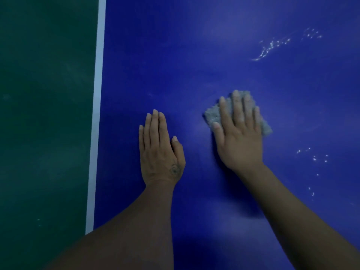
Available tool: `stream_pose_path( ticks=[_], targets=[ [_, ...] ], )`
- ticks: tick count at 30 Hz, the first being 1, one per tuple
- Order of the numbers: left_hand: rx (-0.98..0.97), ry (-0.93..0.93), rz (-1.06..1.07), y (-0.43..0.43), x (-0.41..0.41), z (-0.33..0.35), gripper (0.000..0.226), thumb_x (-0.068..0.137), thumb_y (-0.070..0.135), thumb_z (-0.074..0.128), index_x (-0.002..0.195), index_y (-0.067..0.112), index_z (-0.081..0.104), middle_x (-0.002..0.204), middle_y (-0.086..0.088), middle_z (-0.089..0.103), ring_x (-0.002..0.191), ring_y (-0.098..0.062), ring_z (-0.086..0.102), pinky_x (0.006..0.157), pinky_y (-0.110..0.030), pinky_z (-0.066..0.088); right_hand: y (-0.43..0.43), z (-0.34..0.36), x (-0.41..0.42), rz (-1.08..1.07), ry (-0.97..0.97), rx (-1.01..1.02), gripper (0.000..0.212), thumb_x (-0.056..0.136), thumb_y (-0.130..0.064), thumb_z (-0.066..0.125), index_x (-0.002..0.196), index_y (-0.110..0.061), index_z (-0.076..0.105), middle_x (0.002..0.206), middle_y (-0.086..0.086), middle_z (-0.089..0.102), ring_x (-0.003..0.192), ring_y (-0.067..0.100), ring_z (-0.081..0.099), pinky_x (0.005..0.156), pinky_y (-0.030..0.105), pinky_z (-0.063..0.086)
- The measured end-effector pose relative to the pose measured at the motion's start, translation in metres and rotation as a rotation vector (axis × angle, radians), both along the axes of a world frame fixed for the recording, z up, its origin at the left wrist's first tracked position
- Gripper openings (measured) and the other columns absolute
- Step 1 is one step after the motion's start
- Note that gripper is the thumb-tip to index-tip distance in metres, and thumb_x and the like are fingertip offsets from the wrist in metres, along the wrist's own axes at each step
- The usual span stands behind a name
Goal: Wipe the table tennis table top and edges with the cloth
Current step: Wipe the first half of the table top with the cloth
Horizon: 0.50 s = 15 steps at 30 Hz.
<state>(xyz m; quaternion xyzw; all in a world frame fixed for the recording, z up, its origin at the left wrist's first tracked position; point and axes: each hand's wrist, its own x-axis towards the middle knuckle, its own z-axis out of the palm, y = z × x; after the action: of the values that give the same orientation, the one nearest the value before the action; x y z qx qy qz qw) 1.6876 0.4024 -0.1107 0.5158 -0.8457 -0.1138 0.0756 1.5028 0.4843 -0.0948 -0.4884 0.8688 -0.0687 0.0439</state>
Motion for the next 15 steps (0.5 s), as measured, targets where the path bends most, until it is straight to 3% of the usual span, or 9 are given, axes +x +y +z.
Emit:
stream_pose_path(
  ticks=[9, 15],
  targets=[
    [-0.017, -0.034, 0.053, 0.001, 0.000, -0.001, 0.072, 0.108, 0.038, 0.042, 0.169, 0.003, 0.024, 0.178, -0.010, 0.021, 0.167, -0.024, 0.012, 0.136, -0.047, 0.011, -0.146, 0.003, 0.043, 0.381, -0.064, -0.013, 0.062, 0.113, -0.053, 0.024, 0.170, -0.027, 0.025, 0.179, 0.006, 0.012, 0.166, 0.027, 0.005, 0.133, 0.050, 0.003],
    [-0.049, -0.064, 0.037, 0.002, 0.001, -0.003, 0.072, 0.108, 0.035, 0.039, 0.168, 0.000, 0.023, 0.176, -0.014, 0.023, 0.166, -0.029, 0.015, 0.136, -0.051, 0.013, -0.143, -0.001, 0.003, 0.269, -0.056, -0.049, 0.065, 0.110, -0.055, 0.029, 0.169, -0.027, 0.030, 0.178, 0.003, 0.017, 0.166, 0.025, 0.010, 0.134, 0.046, 0.003]
  ],
)
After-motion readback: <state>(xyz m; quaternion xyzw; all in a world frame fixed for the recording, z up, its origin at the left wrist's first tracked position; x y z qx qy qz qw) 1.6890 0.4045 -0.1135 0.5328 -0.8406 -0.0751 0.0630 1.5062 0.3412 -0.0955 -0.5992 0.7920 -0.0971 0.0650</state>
